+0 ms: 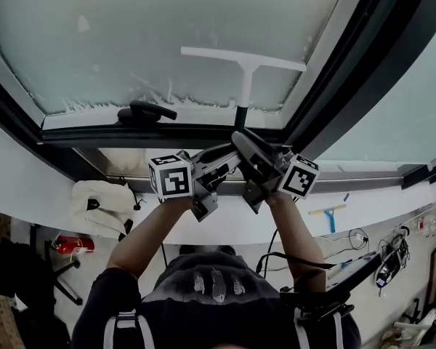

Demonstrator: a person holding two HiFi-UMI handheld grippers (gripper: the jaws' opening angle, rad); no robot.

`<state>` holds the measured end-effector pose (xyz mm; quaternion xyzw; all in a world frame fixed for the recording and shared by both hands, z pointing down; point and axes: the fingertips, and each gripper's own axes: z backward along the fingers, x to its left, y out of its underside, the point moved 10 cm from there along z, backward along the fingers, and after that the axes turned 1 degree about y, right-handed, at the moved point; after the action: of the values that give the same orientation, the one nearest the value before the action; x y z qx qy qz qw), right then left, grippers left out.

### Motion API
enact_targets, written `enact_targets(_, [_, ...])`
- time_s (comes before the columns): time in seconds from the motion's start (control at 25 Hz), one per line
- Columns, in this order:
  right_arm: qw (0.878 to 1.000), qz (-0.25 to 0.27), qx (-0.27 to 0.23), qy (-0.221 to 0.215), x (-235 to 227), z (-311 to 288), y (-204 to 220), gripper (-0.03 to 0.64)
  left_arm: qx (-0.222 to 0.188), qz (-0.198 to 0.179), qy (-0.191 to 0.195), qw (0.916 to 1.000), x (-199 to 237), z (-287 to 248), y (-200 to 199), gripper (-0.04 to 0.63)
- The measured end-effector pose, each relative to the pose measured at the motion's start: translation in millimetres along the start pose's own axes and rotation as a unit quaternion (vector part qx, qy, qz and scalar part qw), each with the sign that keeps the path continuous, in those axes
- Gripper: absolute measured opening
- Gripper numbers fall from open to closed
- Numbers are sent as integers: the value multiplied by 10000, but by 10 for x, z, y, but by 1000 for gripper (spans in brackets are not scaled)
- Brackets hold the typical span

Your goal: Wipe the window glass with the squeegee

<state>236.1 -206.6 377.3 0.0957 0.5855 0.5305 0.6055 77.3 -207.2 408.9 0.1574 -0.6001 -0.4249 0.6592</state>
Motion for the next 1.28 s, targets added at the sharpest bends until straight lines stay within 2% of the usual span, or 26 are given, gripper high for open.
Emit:
enact_targets(0.28, [9987,-257,392,-207,-116,86,84,89,-239,20,-419,9988,26,68,232,100])
enact_targets(0.52, [9967,-370,628,-351,-148,118,132,89,-613,95,-631,9961,-55,96,361,100])
enact_targets(0.64, [9961,-202,725,-461,-109,118,106,89,-764,47,-632,9951,-85,117,409,98])
enact_targets(0.92, [9919,200,836,-935,100,95,70,89,-900,-341,-698,9929,-352,157,405,98])
enact_targets(1.12, [9889,402,858,-1147,279,-111,116,89,-966,-647,-731,9905,-470,371,272,98])
enact_targets(1.28, [9867,701,877,-1179,451,-410,145,89,-1065,-802,-547,9896,-490,613,46,100])
